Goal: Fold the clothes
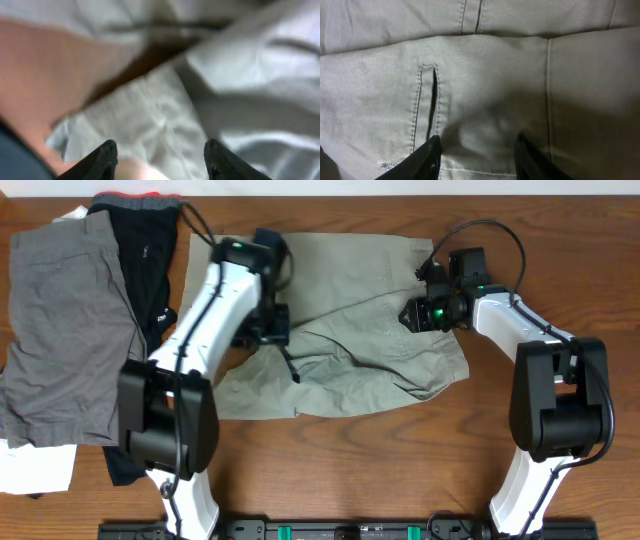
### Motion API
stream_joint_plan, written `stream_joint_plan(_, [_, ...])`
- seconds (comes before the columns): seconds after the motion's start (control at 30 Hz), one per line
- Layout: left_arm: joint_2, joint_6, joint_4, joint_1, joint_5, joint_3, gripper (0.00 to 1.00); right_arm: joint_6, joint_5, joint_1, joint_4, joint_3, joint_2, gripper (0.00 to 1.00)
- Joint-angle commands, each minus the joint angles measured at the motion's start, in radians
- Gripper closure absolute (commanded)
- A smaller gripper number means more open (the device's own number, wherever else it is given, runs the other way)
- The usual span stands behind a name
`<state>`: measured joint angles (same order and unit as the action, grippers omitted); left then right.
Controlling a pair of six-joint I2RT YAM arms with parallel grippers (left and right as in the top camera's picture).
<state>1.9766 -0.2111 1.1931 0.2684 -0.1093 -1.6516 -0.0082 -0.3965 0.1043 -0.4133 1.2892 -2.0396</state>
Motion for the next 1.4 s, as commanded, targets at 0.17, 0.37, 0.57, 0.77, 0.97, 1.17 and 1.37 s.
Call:
stream_joint_plan(0.17, [-0.019,0.160,-0.108,-0.043,-0.123,0.117,0.38,0.000,0.053,0.005,-0.008,0.003,-0.026,0.51])
stream_joint_plan(0.37, [-0.020,0.167,-0.159,-0.043,-0.123,0.163,0.39,-0.001,0.053,0.005,-0.017,0.003,-0.026,0.51])
stream_joint_plan(0.57, [-0.019,0.187,-0.188,-0.043,-0.122,0.163,0.38,0.000,0.052,0.005,-0.018,0.003,-0.026,0.50])
stream_joint_plan(0.77, [-0.019,0.195,-0.228,-0.043,-0.122,0.163,0.25,-0.001,0.053,0.005,-0.018,0.003,-0.026,0.49])
stream_joint_plan(0.97, [-0.018,0.196,-0.237,-0.043,-0.143,0.163,0.20,-0.001,0.053,0.005,-0.018,0.003,-0.026,0.48])
stream_joint_plan(1.17, [-0.011,0.211,-0.212,-0.043,-0.213,0.163,0.38,0.000,0.052,0.006,-0.019,0.003,-0.026,0.48])
stream_joint_plan(1.37, [0.000,0.211,-0.189,-0.043,-0.212,0.164,0.81,-0.001,0.053,0.005,-0.024,0.003,-0.026,0.48])
